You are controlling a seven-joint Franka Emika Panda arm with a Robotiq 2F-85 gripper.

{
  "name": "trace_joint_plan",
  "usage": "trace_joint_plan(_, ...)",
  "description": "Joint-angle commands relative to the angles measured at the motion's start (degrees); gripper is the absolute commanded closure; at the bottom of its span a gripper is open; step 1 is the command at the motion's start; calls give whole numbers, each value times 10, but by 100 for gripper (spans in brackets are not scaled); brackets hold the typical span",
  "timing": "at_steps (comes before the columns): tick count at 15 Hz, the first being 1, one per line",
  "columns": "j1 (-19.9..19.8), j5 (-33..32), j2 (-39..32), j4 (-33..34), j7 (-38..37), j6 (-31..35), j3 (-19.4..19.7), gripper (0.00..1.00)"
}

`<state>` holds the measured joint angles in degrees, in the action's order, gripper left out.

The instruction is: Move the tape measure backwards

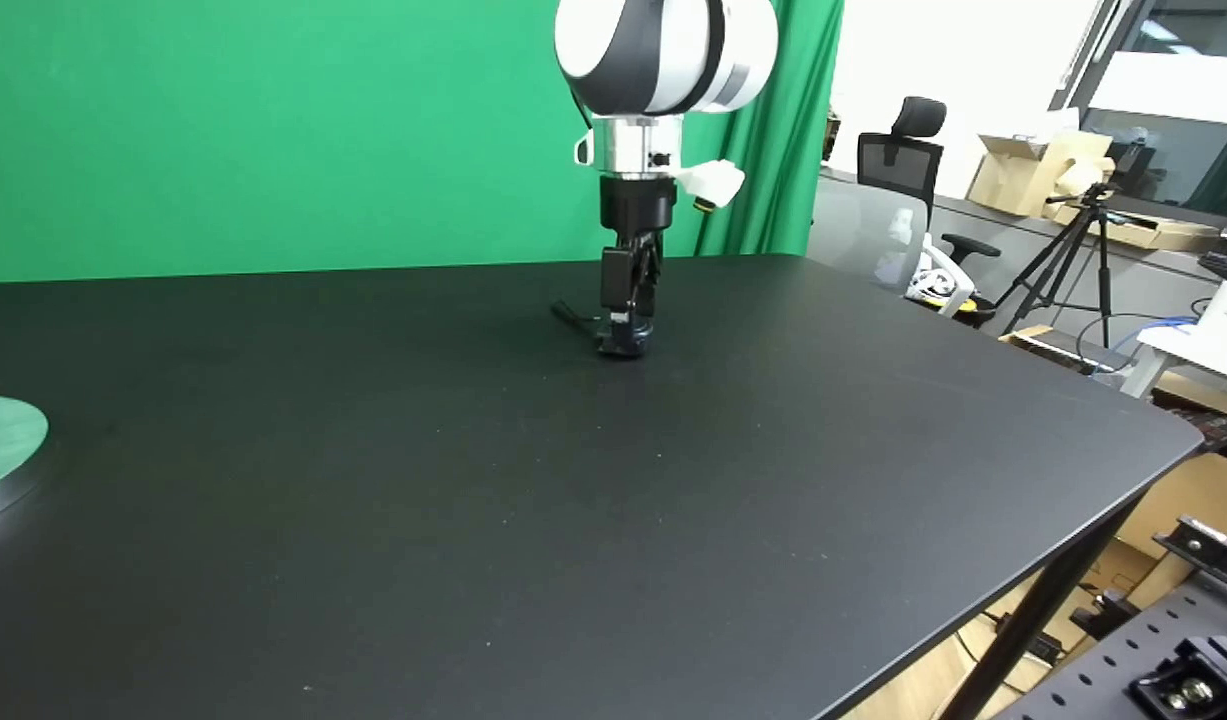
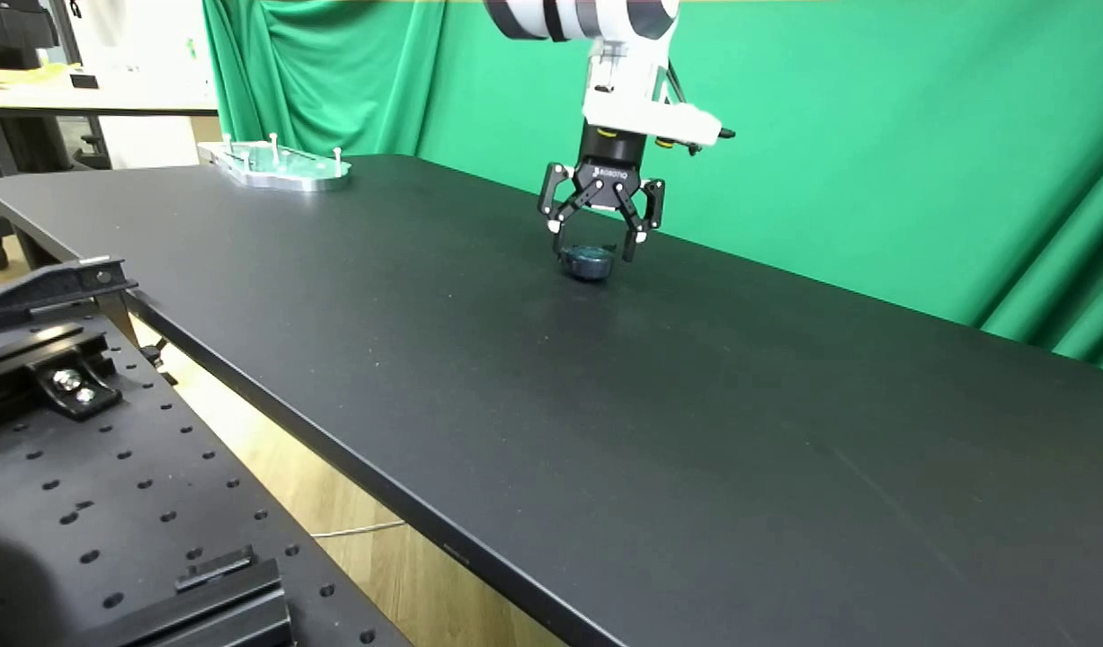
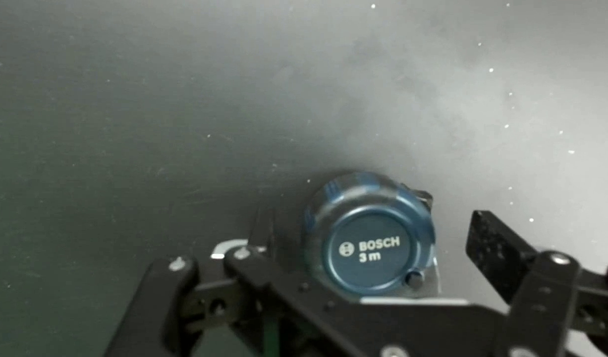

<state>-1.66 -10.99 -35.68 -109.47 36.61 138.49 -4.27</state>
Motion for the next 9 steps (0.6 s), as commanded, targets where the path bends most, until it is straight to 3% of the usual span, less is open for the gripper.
trace_joint_plan(1,-12,18,37,-25,2,-24,-22,0)
trace_joint_plan(9,-13,81,169,-144,21,-98,-52,0)
